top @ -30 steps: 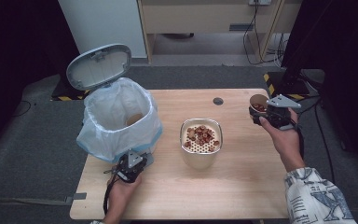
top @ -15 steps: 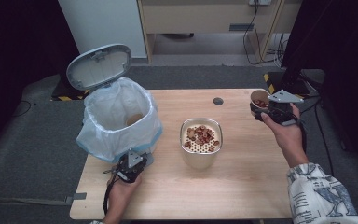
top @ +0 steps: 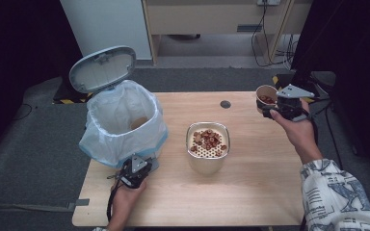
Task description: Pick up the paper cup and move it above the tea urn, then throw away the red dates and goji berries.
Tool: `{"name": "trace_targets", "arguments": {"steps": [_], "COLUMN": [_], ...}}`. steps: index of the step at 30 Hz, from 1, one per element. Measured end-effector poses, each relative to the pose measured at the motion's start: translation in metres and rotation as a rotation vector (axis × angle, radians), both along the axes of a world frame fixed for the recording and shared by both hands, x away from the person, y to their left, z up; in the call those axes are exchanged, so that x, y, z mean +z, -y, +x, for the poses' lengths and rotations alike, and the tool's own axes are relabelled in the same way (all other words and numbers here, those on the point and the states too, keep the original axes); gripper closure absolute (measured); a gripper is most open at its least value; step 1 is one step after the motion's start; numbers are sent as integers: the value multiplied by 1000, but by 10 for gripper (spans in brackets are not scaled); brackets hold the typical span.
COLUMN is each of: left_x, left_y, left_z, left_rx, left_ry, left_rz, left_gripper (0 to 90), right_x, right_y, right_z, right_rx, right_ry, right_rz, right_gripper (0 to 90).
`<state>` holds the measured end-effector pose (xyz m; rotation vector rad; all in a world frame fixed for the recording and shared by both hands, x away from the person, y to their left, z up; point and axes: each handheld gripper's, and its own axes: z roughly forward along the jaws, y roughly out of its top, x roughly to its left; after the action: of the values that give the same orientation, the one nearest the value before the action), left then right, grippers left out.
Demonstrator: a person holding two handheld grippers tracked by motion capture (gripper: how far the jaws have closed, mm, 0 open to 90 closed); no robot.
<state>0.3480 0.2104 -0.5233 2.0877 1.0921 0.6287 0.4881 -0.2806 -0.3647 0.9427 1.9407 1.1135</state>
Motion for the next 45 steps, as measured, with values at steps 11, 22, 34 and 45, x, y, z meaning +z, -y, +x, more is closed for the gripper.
{"name": "trace_targets", "arguments": {"steps": [11, 22, 34, 45], "left_x": [0, 0, 0, 0], "left_y": [1, 2, 2, 2], "left_z": [-1, -2, -2, -2], "left_rx": [4, -1, 1, 1], "left_ry": [7, 13, 13, 12], "left_rz": [6, 19, 13, 14], "left_gripper": [896, 897, 897, 897], "right_x": [12, 20, 37, 53], "right_y": [0, -7, -13, -28], "right_z": [19, 24, 24, 20], "right_rx": [71, 106, 136, 170], "right_ry": [27, 39, 59, 81], "right_rz": [-10, -32, -68, -111], "right_gripper": [329, 329, 330, 330]}}
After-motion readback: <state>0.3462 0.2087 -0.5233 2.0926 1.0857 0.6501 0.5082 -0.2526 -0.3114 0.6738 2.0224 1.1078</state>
